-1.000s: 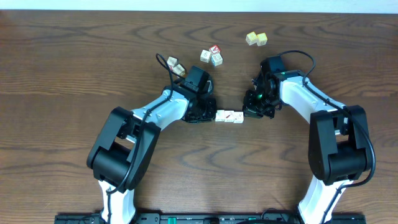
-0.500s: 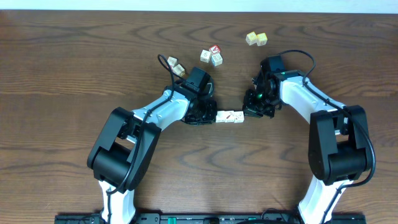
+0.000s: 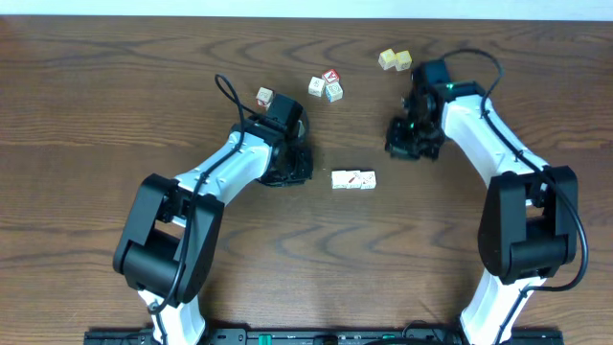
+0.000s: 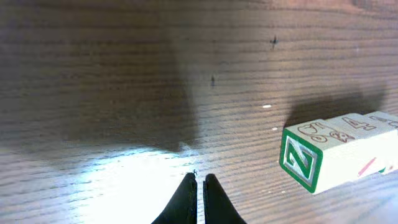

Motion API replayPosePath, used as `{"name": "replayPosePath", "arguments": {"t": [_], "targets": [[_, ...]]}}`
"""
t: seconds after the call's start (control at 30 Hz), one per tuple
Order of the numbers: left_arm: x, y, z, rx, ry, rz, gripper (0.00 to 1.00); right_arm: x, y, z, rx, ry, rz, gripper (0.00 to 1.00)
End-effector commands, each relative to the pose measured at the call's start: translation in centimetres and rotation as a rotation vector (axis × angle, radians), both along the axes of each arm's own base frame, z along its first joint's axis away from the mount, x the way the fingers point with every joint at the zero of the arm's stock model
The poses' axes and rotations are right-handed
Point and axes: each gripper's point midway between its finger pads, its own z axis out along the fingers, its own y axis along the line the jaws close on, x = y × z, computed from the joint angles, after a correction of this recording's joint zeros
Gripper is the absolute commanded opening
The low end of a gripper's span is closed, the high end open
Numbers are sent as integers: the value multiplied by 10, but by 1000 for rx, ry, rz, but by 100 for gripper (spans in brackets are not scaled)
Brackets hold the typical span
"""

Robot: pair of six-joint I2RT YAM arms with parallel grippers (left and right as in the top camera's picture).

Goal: Lift 3 blocks

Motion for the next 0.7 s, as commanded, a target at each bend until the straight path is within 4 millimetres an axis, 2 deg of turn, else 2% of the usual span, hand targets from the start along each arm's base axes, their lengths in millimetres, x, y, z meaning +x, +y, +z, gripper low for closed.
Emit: {"name": "replayPosePath", "arguments": {"t": [0.0,0.13,0.33,0.47,0.67], "targets": [[6,3,7,25,-40,-4,7,16,19,9,-21,-94,81,1],[6,3,7,27,-37,-4,7,14,45,7,-32,-118,130,1],[5,3,6,28,-34,-4,7,4,64,-5,-163,-136,154,1],[2,5,6,33,-22,-4,7,-1,71,-6,-197,-143,163,1],[-1,6,5,39,-10,-5,7,-9,68,-14,-203,-115,157,1]]}}
